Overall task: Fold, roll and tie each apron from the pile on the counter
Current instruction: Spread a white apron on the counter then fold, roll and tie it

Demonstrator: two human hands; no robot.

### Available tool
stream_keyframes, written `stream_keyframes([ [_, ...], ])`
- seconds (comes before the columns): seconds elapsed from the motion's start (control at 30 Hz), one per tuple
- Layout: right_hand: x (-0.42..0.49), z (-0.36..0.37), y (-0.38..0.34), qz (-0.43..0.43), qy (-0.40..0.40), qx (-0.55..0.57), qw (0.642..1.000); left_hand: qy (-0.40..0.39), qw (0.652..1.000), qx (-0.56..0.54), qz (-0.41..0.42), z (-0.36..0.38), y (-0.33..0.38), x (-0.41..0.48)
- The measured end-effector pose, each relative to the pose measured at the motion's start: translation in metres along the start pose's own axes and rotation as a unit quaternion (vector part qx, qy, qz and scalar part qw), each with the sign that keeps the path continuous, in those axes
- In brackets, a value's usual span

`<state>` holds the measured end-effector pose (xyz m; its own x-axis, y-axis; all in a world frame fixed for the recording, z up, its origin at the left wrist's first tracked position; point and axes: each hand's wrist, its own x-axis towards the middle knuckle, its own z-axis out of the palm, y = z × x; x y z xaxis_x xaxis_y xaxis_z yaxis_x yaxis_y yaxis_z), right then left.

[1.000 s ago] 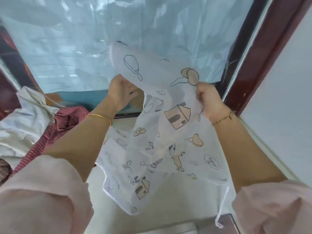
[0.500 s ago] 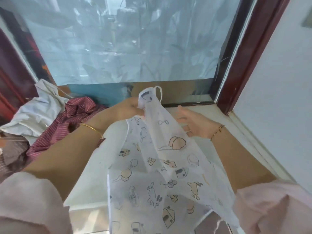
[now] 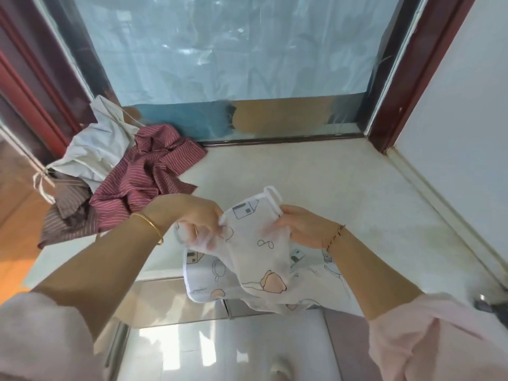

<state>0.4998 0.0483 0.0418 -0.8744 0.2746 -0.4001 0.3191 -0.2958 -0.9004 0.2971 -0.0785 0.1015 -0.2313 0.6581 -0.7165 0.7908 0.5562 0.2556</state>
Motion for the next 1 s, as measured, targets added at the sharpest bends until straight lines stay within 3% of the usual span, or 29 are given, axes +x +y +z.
stream_keyframes([
  [0.1, -0.008, 0.014, 0.014, 0.03, -0.027, 0.002, 0.999, -0.03, 0.997, -0.057, -0.034, 0.015, -0.011, -0.01],
  [0.23, -0.012, 0.025, 0.009, 0.073, -0.013, -0.1, 0.992, 0.109, 0.991, -0.055, -0.051, 0.015, -0.021, -0.017],
  [0.33, -0.012, 0.026, 0.001, 0.087, -0.059, -0.207, 0.973, 0.213, 0.973, 0.066, -0.06, 0.008, -0.025, -0.02],
  [0.4, -0.015, 0.019, -0.002, 0.065, -0.077, -0.187, 0.977, 0.266, 0.959, 0.069, -0.069, 0.003, -0.026, -0.027],
  [0.5, -0.016, 0.006, -0.007, 0.01, 0.029, -0.067, 0.997, 0.339, 0.938, 0.038, -0.067, -0.009, -0.022, -0.031],
  [0.53, -0.017, 0.004, -0.012, -0.008, 0.097, -0.098, 0.99, 0.343, 0.936, 0.037, -0.066, -0.013, -0.021, -0.031],
  [0.6, -0.023, 0.002, -0.024, -0.035, 0.221, -0.265, 0.938, 0.357, 0.932, 0.03, -0.056, -0.018, -0.018, -0.03],
  [0.7, -0.035, -0.005, -0.038, -0.107, 0.357, -0.526, 0.765, 0.385, 0.923, 0.019, -0.019, -0.02, -0.006, -0.033],
  [0.73, -0.036, -0.01, -0.042, -0.129, 0.4, -0.552, 0.72, 0.398, 0.917, 0.013, -0.004, -0.021, -0.002, -0.034],
  [0.8, -0.039, -0.017, -0.051, -0.162, 0.455, -0.537, 0.692, 0.426, 0.905, 0.002, 0.017, -0.023, 0.005, -0.033],
  [0.9, -0.041, -0.027, -0.064, -0.105, 0.427, -0.573, 0.692, 0.474, 0.88, 0.026, 0.015, -0.027, 0.007, -0.029],
  [1.0, -0.044, -0.034, -0.06, -0.056, 0.296, -0.542, 0.784, 0.465, 0.882, 0.068, -0.036, -0.026, 0.008, -0.029],
])
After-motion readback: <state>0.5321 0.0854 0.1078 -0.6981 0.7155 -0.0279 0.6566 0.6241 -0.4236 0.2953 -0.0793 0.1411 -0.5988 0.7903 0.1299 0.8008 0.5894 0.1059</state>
